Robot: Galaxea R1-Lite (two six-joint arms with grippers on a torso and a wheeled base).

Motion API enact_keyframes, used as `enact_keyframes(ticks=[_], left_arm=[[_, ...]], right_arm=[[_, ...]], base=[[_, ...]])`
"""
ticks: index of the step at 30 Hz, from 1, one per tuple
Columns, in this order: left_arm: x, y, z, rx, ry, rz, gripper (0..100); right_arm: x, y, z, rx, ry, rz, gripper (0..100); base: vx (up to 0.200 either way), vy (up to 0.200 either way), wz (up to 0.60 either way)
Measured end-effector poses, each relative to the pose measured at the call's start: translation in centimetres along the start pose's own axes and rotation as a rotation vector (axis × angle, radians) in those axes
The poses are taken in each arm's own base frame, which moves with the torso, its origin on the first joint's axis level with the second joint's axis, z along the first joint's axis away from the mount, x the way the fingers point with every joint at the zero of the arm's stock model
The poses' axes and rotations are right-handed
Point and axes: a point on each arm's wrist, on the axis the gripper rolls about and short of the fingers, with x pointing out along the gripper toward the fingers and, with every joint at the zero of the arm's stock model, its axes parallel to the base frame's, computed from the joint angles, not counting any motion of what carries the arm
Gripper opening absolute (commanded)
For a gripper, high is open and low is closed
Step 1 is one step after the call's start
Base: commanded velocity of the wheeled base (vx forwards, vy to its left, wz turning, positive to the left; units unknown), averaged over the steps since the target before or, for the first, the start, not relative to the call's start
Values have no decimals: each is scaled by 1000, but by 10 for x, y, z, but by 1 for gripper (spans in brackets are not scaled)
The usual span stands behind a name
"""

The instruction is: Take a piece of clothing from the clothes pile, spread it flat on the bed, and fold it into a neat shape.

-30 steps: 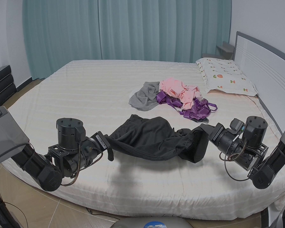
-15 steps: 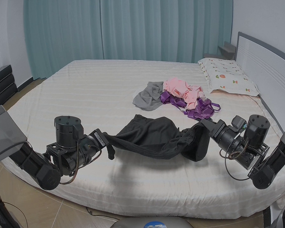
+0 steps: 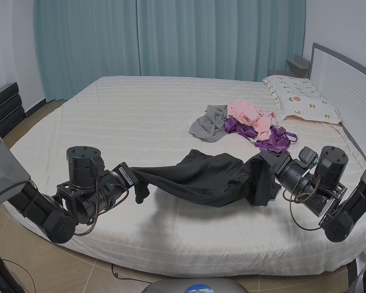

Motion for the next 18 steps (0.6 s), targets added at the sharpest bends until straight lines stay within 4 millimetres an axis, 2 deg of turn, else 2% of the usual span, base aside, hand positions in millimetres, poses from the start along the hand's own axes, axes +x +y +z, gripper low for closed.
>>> enact_keyframes(ticks=[18], left_arm=[[-1,1,6,-7,-19,1,0]], right_arm=[[-1,0,2,0,-11,7,0]], base=[[0,200,0]])
